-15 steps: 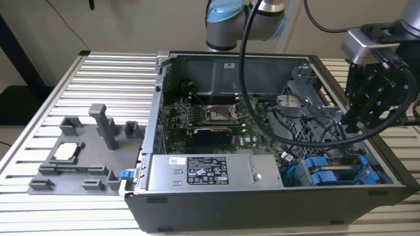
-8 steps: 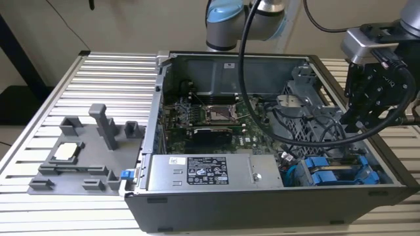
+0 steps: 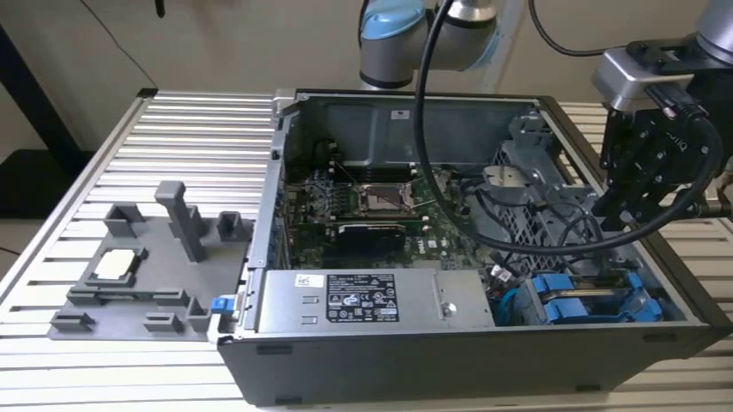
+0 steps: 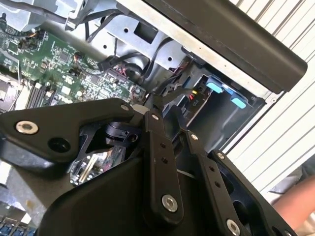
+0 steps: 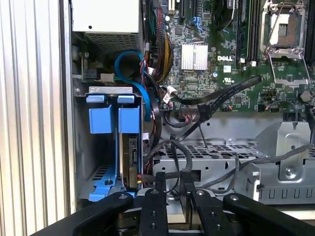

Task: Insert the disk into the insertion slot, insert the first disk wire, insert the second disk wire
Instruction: 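Insert the first disk wire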

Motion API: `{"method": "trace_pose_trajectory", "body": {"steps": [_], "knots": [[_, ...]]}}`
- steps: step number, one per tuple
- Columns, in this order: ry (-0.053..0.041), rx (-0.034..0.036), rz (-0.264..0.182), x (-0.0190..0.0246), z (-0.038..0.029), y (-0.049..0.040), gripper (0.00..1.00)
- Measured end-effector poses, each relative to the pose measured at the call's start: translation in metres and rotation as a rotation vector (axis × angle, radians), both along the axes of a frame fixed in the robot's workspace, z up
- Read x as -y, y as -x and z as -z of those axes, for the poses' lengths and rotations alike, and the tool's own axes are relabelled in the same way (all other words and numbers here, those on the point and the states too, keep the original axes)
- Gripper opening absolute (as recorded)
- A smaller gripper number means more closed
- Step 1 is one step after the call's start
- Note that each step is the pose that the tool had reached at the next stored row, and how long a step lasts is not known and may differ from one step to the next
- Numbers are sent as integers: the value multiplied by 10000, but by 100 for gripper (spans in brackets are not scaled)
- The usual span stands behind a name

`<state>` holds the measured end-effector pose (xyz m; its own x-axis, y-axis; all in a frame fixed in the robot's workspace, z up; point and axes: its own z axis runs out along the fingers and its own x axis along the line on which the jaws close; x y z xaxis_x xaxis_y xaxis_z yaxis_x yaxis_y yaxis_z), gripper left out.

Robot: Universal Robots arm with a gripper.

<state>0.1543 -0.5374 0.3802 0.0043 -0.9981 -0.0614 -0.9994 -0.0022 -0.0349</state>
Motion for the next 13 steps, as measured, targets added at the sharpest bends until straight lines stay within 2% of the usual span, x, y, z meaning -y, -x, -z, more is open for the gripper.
{"method": "trace_pose_trajectory", "body": {"steps": [7,13], "knots": [[-1,0,8,-1,0,34,27],[-1,16,72,-1,1,187,27]]}}
